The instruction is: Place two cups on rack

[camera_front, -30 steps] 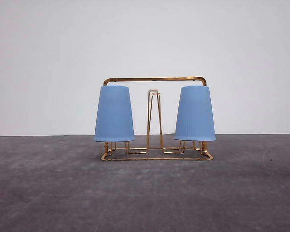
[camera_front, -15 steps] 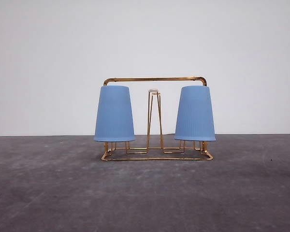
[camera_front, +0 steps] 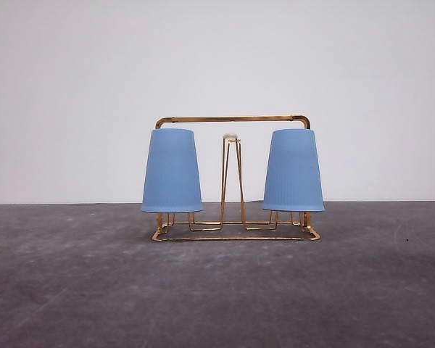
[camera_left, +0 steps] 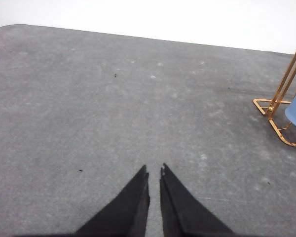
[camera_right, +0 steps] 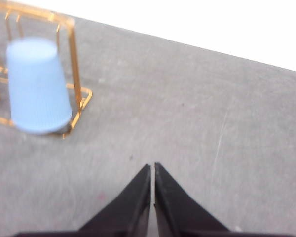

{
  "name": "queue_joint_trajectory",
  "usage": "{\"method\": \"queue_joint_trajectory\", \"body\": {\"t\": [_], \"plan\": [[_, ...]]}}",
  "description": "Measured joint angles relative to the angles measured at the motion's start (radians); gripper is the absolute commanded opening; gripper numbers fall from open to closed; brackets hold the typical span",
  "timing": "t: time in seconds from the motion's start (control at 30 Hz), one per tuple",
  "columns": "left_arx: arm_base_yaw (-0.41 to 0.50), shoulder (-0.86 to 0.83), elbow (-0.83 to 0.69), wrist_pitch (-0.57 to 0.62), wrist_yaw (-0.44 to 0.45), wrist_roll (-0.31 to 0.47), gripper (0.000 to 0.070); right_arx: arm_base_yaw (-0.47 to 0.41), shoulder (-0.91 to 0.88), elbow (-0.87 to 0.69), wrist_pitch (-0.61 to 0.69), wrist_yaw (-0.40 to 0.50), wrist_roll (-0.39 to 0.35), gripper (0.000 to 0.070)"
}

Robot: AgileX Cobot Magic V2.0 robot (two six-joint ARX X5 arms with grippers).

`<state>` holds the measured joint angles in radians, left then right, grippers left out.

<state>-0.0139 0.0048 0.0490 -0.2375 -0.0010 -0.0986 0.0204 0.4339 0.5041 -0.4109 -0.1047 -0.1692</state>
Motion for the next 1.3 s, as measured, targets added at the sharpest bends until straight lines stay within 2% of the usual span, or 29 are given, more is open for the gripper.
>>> {"method": "queue_joint_trajectory", "body": {"t": [0.17,0.33,0.5,0.63,1.3], "plan": [[0.000,0.000,0.000,0.000,0.000,0.000,0.0023,0.000,-0.194,-0.201,0.099,0.000,-0.006,0.0008],[0.000,0.000,0.000,0.000,0.000,0.000,0.0023,0.000,-0.382,-0.361,0.134,0.000,0.015,0.0008],[0.000,0.000,0.000,0.001,0.000,0.000,0.0023,0.000,-0.428,-0.457,0.171,0.000,0.021,0.0007],[0.000,0.000,0.000,0.001,-0.001,0.000,0.0023,0.000,-0.429,-0.487,0.243,0.000,0.036,0.0007],[0.000,0.000,0.000,0.001,-0.001,0.000,0.0023,0.000,-0.429,-0.488,0.244,0.000,0.041,0.0007]]}}
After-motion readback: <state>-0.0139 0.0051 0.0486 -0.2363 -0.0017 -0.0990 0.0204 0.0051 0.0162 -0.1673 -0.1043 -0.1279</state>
